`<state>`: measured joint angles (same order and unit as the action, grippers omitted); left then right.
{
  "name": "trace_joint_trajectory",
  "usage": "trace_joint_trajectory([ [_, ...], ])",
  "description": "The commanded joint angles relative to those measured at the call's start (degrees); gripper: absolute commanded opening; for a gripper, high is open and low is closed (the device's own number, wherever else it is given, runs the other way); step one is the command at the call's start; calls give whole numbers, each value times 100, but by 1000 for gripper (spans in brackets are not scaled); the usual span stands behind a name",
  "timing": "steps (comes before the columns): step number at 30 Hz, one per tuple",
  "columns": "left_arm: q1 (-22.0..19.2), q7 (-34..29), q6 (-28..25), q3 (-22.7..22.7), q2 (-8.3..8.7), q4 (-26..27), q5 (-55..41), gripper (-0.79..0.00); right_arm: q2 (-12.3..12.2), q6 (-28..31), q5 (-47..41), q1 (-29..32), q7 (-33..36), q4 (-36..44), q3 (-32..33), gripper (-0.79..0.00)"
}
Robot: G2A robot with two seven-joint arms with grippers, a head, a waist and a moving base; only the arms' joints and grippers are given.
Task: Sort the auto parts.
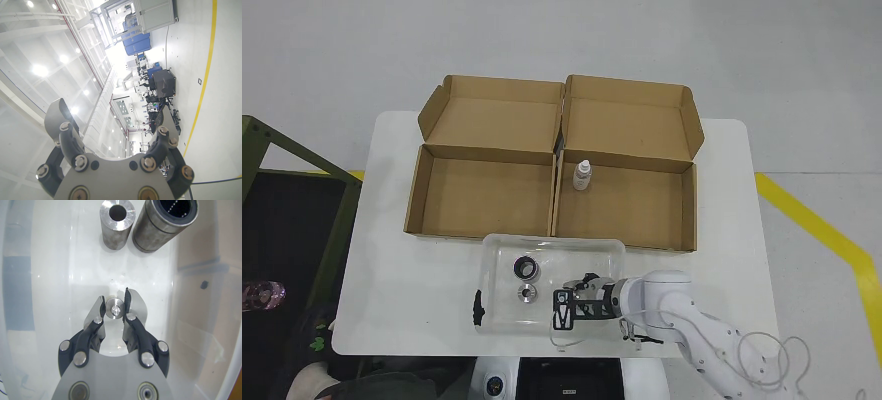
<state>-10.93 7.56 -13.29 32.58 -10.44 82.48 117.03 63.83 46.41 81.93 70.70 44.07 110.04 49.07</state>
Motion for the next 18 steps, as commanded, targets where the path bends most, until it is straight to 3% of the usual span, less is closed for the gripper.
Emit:
trace_joint_trajectory([
  [1, 0, 0, 0, 0, 0, 0, 0, 0, -5, 33, -49, -2, -71, 12, 6, -785],
  [18, 0, 0, 0, 0, 0, 0, 0, 0, -128, 276, -515, 118, -1514, 235, 573, -785],
])
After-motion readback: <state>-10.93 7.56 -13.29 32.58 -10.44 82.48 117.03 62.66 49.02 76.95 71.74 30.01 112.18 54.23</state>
